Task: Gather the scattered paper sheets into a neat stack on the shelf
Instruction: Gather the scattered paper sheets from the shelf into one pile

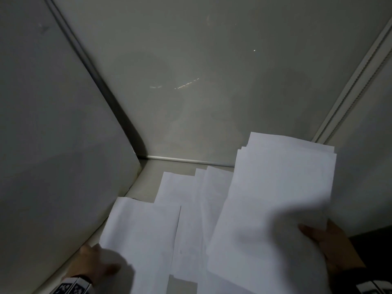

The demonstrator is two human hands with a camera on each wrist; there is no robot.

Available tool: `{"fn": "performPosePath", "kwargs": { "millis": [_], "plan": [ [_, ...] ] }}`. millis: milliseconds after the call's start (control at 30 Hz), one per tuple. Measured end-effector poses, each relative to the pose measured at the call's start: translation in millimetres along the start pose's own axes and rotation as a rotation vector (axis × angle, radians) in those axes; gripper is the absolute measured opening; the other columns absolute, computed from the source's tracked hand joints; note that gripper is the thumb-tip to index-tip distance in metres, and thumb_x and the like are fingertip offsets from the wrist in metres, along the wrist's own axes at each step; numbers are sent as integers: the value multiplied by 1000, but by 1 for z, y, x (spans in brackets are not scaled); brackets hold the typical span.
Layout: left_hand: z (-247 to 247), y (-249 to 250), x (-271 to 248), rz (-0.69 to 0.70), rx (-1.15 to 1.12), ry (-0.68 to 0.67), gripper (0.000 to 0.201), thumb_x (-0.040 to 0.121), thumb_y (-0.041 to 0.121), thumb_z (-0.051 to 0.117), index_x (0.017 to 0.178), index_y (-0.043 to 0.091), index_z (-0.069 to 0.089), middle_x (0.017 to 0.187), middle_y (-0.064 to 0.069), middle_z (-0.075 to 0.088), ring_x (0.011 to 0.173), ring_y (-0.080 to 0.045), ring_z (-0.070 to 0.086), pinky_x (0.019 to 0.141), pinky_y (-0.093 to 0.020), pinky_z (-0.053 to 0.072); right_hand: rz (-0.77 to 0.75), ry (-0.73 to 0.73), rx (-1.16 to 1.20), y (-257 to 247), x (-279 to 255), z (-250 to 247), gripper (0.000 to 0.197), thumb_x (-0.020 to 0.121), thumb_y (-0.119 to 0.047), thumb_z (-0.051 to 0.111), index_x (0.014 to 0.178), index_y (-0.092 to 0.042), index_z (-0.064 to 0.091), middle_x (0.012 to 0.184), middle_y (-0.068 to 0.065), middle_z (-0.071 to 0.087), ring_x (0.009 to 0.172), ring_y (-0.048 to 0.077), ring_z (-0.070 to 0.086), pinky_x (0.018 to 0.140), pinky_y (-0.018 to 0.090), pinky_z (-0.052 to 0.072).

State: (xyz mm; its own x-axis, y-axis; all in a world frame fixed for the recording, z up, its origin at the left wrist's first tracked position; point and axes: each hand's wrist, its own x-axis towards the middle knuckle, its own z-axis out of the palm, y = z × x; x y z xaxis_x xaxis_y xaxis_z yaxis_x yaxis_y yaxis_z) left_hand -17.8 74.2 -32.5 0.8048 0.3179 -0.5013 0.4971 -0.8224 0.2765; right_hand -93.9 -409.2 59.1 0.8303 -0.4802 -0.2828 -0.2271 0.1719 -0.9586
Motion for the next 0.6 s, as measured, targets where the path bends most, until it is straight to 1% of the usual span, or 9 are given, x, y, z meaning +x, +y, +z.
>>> {"fn": "performPosePath", "kwargs": {
  "millis": [67,100,200,267,367,433,500,533,600],
  "plan": [
    [-1,-10,0,48,-35,-36,69,48,41,87,104,8,65,109,-14,63,100,-29,61,90,-37,48,4,-17,22,-1,-3,-1,28,44,-17,81,68,-8,69,79,20,70,51,25,69,51,46,56],
    [0,-15,3,62,-36,-34,59,48,43,86,95,13,66,103,-13,65,94,-28,62,83,-34,47,9,-17,13,0,-2,-3,32,41,-18,81,69,-8,69,79,20,69,52,25,69,52,47,56],
    [1,-18,4,94,-54,3,29,56,31,84,70,18,61,88,-12,66,85,-27,62,64,-30,39,-17,-12,1,5,2,-9,63,15,-34,87,70,-8,70,71,13,74,54,24,69,53,45,56],
    [-3,-14,-2,120,-161,49,24,59,15,82,65,10,59,75,-15,63,75,-28,61,56,-30,36,-26,-7,-19,6,5,-13,66,11,-40,88,69,-11,73,69,10,75,55,24,70,54,46,56],
    [-15,-12,-16,184,-397,74,44,34,15,72,72,-1,57,63,-15,58,62,-24,54,56,-30,35,-29,-26,35,1,4,-13,42,23,-28,78,64,-21,75,71,10,74,54,25,69,57,52,54],
    [-23,-14,-22,170,-567,3,72,19,23,71,86,5,53,72,-17,61,69,-26,58,62,-32,42,-22,-25,38,0,4,-14,40,24,-28,74,63,-21,75,63,7,74,53,24,69,58,54,53],
    [-26,-16,-22,156,-624,-62,84,18,34,75,98,16,55,88,-18,64,81,-29,61,68,-33,45,-35,-25,54,-2,1,-13,39,24,-27,74,62,-21,75,59,5,73,53,24,69,55,52,54],
    [-30,-16,-24,187,-592,-82,76,23,37,78,94,17,60,89,-14,66,83,-27,62,67,-32,45,-39,-12,44,-3,-1,-14,39,25,-27,74,63,-19,74,59,5,73,52,23,69,53,49,55],
    [-37,-14,-27,235,-420,-62,37,42,35,86,64,13,66,70,-7,67,71,-23,60,61,-31,40,-52,1,27,-6,-5,-13,34,35,-20,75,68,-10,71,60,4,73,50,22,68,45,41,56]
  ]
}}
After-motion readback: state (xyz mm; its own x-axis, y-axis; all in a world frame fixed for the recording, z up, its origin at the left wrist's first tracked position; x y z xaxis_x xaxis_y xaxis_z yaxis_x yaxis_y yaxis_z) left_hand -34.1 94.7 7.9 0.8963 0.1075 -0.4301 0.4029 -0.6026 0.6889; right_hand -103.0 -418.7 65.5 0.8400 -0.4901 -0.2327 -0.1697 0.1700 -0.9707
